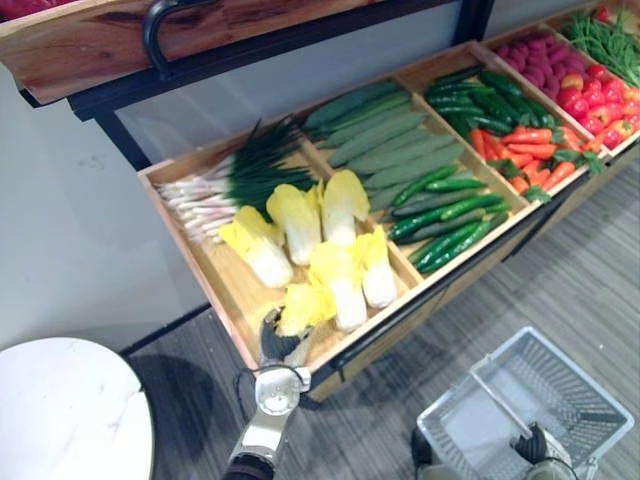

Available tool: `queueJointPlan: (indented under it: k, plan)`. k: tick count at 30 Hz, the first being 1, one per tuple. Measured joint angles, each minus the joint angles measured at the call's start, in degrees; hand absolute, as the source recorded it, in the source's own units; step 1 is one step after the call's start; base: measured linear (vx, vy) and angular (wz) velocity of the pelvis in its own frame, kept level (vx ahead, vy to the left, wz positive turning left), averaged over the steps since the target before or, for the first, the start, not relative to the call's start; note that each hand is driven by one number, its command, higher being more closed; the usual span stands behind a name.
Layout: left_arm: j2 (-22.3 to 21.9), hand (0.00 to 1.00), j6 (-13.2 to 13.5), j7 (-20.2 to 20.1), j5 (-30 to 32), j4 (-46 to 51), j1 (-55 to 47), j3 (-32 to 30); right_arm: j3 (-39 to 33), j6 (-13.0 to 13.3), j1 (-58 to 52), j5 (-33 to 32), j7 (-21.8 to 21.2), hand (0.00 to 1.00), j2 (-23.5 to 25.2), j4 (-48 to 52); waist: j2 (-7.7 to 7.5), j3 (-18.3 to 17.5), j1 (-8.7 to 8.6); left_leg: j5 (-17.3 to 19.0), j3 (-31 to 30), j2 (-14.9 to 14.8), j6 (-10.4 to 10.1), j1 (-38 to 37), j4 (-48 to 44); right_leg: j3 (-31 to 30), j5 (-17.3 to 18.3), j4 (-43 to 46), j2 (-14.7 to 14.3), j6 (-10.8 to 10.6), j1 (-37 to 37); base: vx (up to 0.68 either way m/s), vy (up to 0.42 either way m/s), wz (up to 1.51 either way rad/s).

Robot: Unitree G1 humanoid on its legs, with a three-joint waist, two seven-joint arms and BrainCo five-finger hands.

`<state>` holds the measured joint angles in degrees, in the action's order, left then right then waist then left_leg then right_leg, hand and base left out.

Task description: Pick vegetable in the basket

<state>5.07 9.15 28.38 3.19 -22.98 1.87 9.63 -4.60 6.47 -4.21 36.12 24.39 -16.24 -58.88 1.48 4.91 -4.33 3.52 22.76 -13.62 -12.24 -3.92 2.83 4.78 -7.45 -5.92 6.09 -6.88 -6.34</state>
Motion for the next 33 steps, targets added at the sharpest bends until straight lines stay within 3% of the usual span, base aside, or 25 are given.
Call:
queueJointPlan:
  k: [15, 16, 29, 33]
  plan:
    - [-2.00, 1.00, 0.23, 0.02, 2.89, 12.22, -2.19, 2.42, -1.43, 0.60, -1.40, 0.08, -0.01, 1.00, 0.00, -0.08, -0.18, -2.43, 0.06, -0.56, -2.23, -0.08, 0.81, 1.66, -1.13, 1.72, 0.00, 1.07, 0.43, 0.02, -0.31, -0.03, -0.018, 0.06]
    - [-2.51, 0.00, 0.23, 0.02, 4.26, 12.50, -2.18, 2.35, -1.64, 0.61, -1.60, 0.08, 0.00, 1.00, 0.00, -0.08, -0.20, -2.45, 0.03, -0.64, -2.65, -0.01, 0.93, 1.78, -1.10, 1.92, 0.00, 1.12, 0.52, 0.02, -0.30, -0.03, -0.016, 0.07]
    - [-2.61, 0.00, 0.19, -1.57, 4.84, 13.20, -2.32, 0.72, -1.76, 0.63, -1.65, 1.75, 0.00, 1.00, 0.00, -0.08, -0.28, -2.61, 0.03, -0.80, -2.86, 0.19, 1.14, 1.94, -0.88, 2.32, -0.02, 0.90, 0.71, 0.02, -0.30, 0.00, -0.002, 0.01]
    - [-2.64, 0.00, -0.53, -0.29, 9.24, 13.13, -3.29, -1.90, -1.76, 1.27, -1.64, 2.20, 0.01, 1.00, 0.00, -0.05, -0.28, -2.61, -0.05, -0.79, -2.83, 0.19, 1.14, 1.90, -0.87, 2.31, -0.03, 0.88, 0.70, 0.02, -0.27, 0.00, 0.000, 0.00]
